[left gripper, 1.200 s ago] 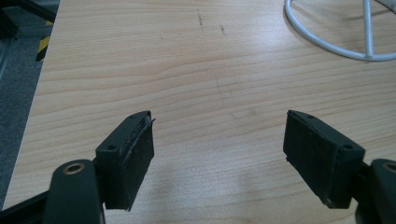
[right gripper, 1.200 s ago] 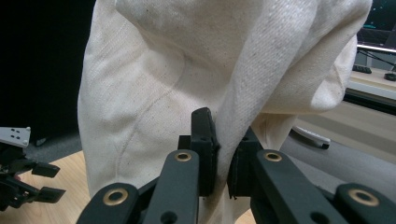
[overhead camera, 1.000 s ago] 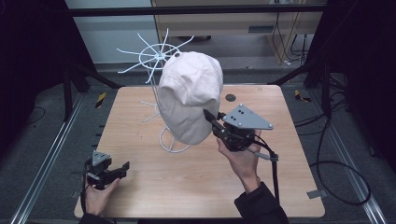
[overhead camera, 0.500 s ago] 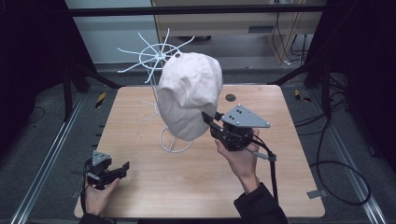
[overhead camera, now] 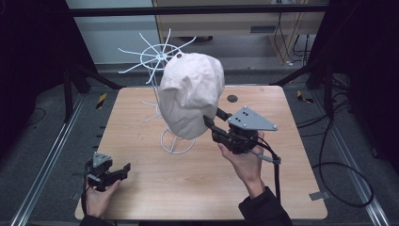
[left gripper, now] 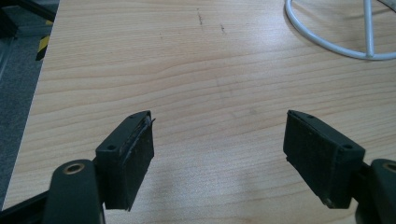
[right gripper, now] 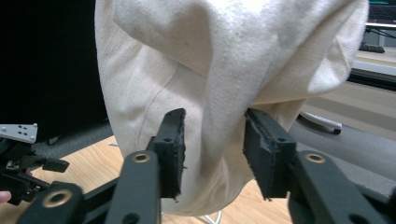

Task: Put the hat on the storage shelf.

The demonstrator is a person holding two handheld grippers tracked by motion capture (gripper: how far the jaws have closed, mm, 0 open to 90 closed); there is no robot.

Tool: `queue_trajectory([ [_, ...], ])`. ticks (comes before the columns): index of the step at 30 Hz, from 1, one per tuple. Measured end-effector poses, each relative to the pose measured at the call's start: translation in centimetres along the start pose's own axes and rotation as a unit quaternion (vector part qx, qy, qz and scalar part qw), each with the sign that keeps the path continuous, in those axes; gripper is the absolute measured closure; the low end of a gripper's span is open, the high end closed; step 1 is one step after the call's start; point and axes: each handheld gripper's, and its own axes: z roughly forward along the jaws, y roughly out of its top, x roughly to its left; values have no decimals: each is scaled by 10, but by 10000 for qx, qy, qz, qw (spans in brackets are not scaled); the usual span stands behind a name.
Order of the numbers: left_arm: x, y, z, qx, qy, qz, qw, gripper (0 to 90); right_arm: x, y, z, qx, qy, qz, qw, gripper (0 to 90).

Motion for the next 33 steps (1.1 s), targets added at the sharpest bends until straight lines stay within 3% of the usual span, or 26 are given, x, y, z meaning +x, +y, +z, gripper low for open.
queue_trajectory([
  [14,0,0,0,0,9,3,10000,239,-6,-24,-17,27,-49,71,10000,243],
  [25,-2,0,0,17,-43,29,10000,262,-34,-72,-29,390,-237,401,9982,178],
  [33,-4,-1,1,62,-113,92,9999,301,-58,-120,-41,937,-525,537,9928,172],
])
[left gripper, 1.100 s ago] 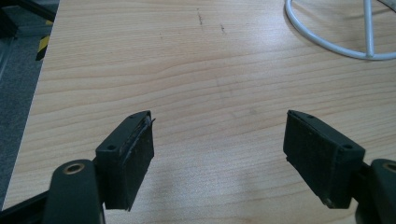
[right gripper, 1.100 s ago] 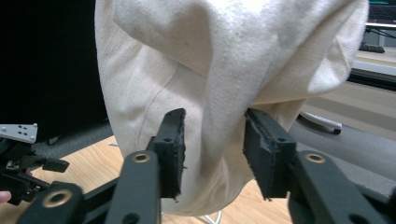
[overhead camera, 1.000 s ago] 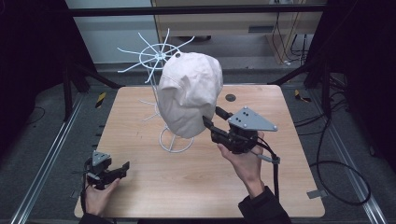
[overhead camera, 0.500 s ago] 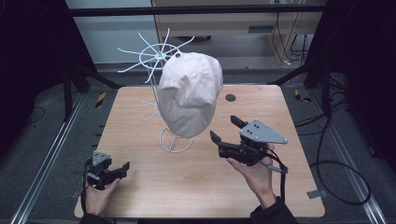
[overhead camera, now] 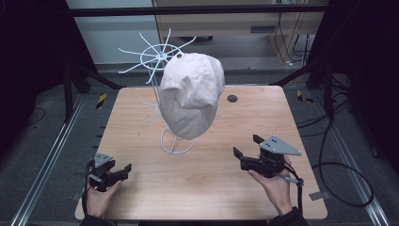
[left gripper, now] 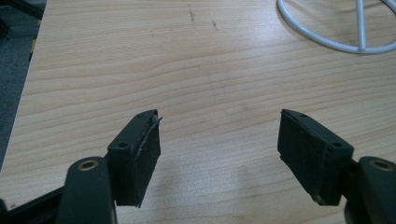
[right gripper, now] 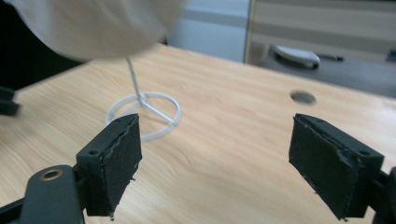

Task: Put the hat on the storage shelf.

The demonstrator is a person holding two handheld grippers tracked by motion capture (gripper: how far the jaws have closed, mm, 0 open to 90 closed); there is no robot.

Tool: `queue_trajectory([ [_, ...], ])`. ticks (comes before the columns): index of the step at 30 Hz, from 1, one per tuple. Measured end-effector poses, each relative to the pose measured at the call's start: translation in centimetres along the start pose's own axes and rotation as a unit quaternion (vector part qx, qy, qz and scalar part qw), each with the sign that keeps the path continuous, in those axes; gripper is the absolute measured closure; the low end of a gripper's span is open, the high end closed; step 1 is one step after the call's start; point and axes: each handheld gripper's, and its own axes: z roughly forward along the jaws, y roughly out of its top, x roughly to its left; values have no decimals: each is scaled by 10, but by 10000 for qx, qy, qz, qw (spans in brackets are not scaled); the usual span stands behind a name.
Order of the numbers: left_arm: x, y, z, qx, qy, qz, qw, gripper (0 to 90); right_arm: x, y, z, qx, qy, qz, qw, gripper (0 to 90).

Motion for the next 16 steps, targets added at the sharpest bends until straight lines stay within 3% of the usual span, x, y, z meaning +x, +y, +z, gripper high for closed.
queue_trajectory([
  [7,-3,0,2,62,-85,89,9999,322,-27,-30,2,411,-358,175,9984,167],
  [16,-1,0,1,30,-59,67,10000,303,-62,-66,-1,860,-809,460,9919,158],
])
